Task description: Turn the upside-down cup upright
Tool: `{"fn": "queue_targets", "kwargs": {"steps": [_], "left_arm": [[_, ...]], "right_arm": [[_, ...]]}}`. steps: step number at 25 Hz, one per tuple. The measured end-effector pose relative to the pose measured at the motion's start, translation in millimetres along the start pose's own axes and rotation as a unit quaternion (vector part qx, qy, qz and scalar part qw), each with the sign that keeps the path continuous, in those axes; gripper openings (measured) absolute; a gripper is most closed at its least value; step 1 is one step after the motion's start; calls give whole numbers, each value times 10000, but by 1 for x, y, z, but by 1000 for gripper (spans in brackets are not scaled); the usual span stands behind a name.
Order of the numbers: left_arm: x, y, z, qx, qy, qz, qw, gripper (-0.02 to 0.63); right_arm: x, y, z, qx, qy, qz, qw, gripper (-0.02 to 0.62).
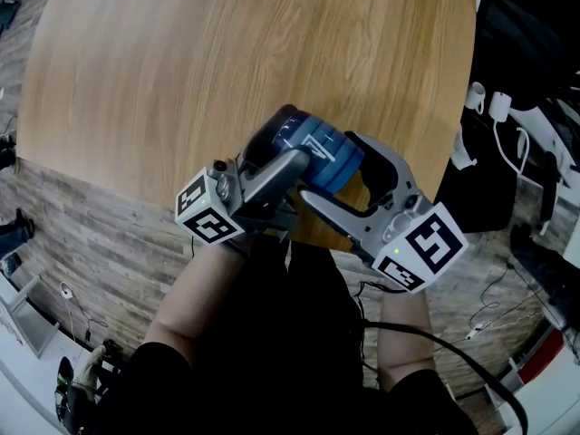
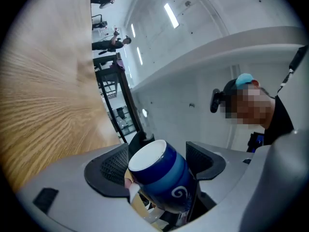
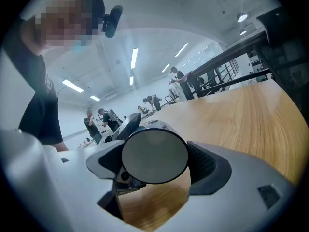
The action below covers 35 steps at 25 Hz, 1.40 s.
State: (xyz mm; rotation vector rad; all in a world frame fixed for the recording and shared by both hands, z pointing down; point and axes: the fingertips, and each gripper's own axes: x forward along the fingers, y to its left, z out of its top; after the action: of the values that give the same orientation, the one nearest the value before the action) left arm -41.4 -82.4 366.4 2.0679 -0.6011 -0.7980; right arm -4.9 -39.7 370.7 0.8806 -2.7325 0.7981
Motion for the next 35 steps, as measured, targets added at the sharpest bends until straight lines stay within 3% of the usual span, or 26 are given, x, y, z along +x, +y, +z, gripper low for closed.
{"fn": "queue_targets", "kwargs": {"steps": [5,13,17,21,25,32,35], "left_arm": [[1,3,-2,221,161,66,9996,377],[5,1,-2,-627,162,-407,9971,377],[5,2,-9,-981,380,-586,9927,377],[4,4,-11,-685,520,-631,9943,376],[3,3,-7,-616,343,-650,9954,376],[8,11,5,-751,-111,-618,9952,374],[14,10,5,-537,-44,-638,9965,374]], "right_arm": [[2,-4,-6,134,18,41,9999,344],[-5,1,16,-684,-637,-53,9956,345],[-5,0,13,-836,-404,181,9955,345],[0,-1,4,-644,-74,395,9971,345],[1,0,6,-626,-92,435,9970,344],[-5,-24,15,-469,-273,14,9985,344],[-1,-27,8,-673,-144,-11,9976,342]]}}
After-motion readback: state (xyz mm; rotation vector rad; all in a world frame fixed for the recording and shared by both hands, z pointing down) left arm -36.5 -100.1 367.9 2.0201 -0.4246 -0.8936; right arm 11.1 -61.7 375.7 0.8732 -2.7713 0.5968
